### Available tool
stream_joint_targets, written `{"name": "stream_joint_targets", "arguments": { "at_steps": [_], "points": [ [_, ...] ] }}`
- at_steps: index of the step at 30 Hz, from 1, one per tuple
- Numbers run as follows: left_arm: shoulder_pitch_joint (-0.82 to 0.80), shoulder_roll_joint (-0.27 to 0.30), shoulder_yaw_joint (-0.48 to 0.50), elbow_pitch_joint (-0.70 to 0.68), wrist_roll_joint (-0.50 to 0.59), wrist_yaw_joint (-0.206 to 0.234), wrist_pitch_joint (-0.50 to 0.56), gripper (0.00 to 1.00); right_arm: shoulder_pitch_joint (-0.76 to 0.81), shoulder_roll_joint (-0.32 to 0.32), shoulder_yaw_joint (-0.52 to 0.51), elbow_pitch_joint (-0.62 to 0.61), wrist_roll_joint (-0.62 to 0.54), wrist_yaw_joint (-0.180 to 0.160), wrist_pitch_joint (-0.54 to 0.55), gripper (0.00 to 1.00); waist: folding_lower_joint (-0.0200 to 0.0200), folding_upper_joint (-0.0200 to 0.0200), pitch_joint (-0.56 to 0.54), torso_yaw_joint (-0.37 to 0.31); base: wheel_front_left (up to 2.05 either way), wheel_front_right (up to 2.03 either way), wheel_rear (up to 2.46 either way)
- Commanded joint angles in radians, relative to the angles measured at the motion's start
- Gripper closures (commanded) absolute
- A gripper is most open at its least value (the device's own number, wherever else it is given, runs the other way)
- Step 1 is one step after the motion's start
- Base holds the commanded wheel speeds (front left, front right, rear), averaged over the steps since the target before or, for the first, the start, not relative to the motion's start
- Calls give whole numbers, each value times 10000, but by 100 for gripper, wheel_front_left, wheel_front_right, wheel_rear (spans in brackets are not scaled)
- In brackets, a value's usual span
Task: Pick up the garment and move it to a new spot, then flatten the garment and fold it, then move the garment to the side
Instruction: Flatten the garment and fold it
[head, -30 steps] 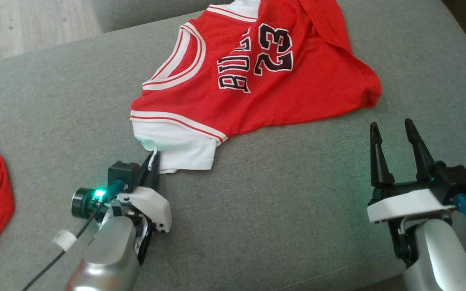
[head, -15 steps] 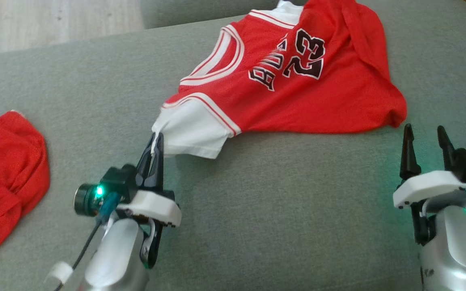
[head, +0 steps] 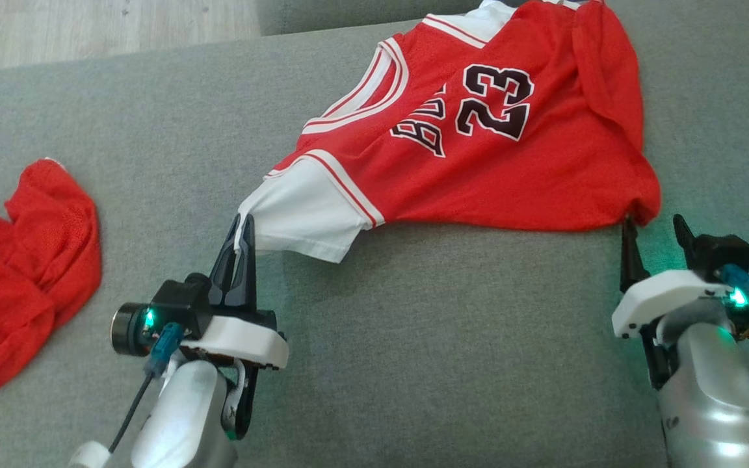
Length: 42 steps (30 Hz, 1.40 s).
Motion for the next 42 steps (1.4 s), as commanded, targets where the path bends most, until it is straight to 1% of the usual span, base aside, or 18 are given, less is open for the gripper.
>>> {"name": "stream_joint_targets", "arguments": {
  "at_steps": [1, 5, 7, 8, 10, 11, 14, 18, 21, 25, 26, 30, 33, 36, 39, 42],
  "points": [
    [-103, 125, 371, -379, 106, 125, -96, 100, -511, -28, 218, -110, -140, 75, -163, 0, 0, 0, 41, 49, 0, 0, 0],
    [-163, 125, 372, -403, 98, 128, -96, 100, -919, -28, -103, 429, -825, 75, -224, 0, 0, 0, 177, 224, 0, 0, 0],
    [-193, 125, 360, -388, 84, 130, -96, 100, -1036, -28, -216, 573, -978, 75, -241, 0, 0, 0, 211, 271, 0, 0, 0],
    [-206, 125, 352, -377, 74, 134, -97, 100, -1092, -28, -262, 657, -1031, 75, -247, 4, 0, 0, 224, 292, 0, 0, 0],
    [-232, 124, 344, -350, 54, 147, -97, 100, -1199, -28, -306, 832, -1127, 75, -258, 64, 0, 0, 237, 317, 0, 0, 0],
    [-243, 124, 343, -331, 45, 153, -97, 100, -1245, -28, -286, 939, -1151, 75, -262, 100, 0, 0, 229, 320, 0, 0, 0],
    [-246, 124, 370, -260, 27, 167, -97, 100, -1352, -28, -109, 1214, -1195, 75, -276, 100, 0, 0, 156, 288, 0, 0, 0],
    [-208, 124, 514, -168, 57, 199, -97, 100, -1430, -28, 156, 1257, -1335, 75, -290, 100, 0, 0, -60, 161, 0, 0, 0],
    [-201, 163, 660, -217, 168, 161, -97, 100, -1562, -29, 642, 1221, -1319, 75, -294, 100, 0, 0, -304, 1, 0, 0, 0],
    [-274, 405, 937, -397, 326, 104, -97, 100, -2047, -322, 1760, 1233, -561, 75, -223, 100, 0, 0, -743, -209, 0, 0, 0],
    [-274, 405, 937, -397, 326, 104, -97, 100, -2047, -322, 1760, 1233, -561, 75, -223, 100, 0, 0, -743, -209, 0, 0, 0],
    [-466, 764, 1280, -718, 405, -12, -97, 100, -2556, -782, 3357, 895, 862, 75, 92, 100, 0, 0, -1272, -339, 0, 0, 0],
    [-750, 966, 1599, -1058, 242, -203, -97, 100, -2756, -1347, 4767, 10, 2235, 75, 377, 100, 0, 0, -1673, -363, 0, 0, 0],
    [-1161, 1118, 1912, -1501, -24, -410, -97, 100, -2855, -2221, 5879, -1395, 3642, 75, 650, 100, 0, 0, -2012, -355, 0, 0, 0],
    [-1687, 1273, 2104, -2047, -268, -562, -85, 100, -2926, -3141, 6614, -3006, 4760, 75, 846, 100, 0, 0, -2261, -326, 0, 0, 0],
    [-2195, 1404, 2230, -2826, -471, -627, 129, 100, -2935, -3882, 6909, -4467, 5418, 75, 1030, 100, 0, 0, -2484, -285, 0, 0, 0]
  ]
}}
